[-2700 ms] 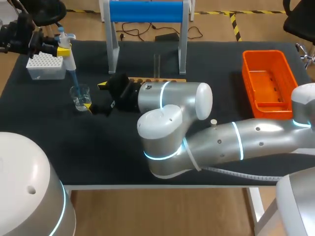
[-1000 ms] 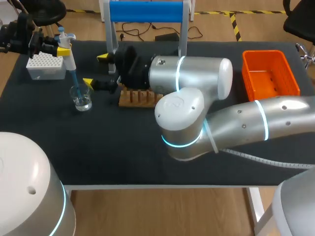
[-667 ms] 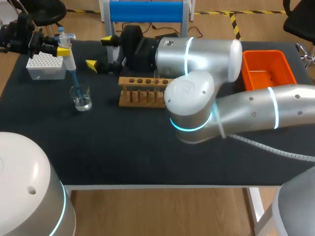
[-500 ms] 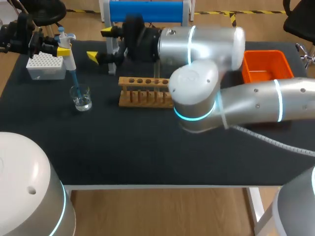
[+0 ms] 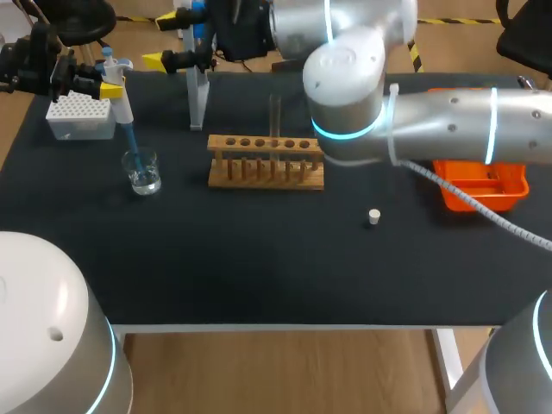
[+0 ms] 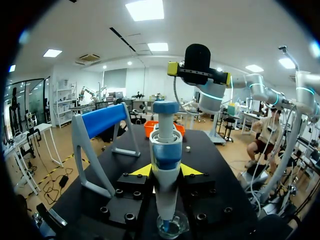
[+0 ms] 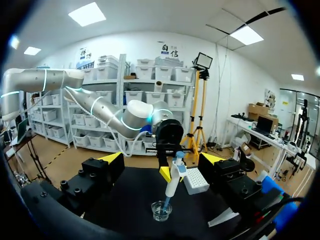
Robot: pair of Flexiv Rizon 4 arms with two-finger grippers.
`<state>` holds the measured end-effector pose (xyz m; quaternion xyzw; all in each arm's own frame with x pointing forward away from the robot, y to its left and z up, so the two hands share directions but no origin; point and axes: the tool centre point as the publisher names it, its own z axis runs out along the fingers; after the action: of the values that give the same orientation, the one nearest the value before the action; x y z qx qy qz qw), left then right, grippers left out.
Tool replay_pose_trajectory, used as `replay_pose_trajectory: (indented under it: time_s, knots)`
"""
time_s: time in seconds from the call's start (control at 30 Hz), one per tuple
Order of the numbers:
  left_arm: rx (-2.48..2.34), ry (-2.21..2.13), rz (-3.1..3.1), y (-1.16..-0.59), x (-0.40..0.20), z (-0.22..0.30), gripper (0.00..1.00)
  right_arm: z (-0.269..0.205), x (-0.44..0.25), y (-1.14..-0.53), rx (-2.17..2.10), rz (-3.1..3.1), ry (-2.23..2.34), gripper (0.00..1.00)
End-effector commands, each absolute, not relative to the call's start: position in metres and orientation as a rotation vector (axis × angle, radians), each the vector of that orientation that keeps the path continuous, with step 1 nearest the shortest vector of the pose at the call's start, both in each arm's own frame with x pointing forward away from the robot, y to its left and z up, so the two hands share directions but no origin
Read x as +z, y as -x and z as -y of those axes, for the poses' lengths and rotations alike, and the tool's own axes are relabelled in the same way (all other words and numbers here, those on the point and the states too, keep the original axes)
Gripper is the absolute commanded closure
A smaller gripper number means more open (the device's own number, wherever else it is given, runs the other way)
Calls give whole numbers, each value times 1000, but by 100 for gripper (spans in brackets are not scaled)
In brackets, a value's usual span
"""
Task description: Invert the test tube, pick up the pipette, mount the tip to pipette, aspirate from beaker and dispense into the tube, eject the tip, return the pipette, and cap with the stopper.
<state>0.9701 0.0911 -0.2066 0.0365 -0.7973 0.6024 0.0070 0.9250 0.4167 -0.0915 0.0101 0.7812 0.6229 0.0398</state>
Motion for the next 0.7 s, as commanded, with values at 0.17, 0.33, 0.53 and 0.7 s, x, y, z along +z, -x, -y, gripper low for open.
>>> replay_pose_trajectory:
  time_s: [0.17, 0.33, 0.53, 0.7]
  knots:
    - [1885, -108, 2491, -971, -207, -92, 100, -435, -91, -939, 1760, -2739, 274, 0]
    - [1885, -108, 2491, -971, -207, -92, 100, -442, -95, -945, 1738, -2772, 265, 55]
    - [1885, -108, 2491, -971, -207, -92, 100, -448, -98, -948, 1710, -2799, 219, 100]
    - [1885, -108, 2491, -971, -207, -92, 100, -452, -100, -950, 1704, -2797, 176, 100]
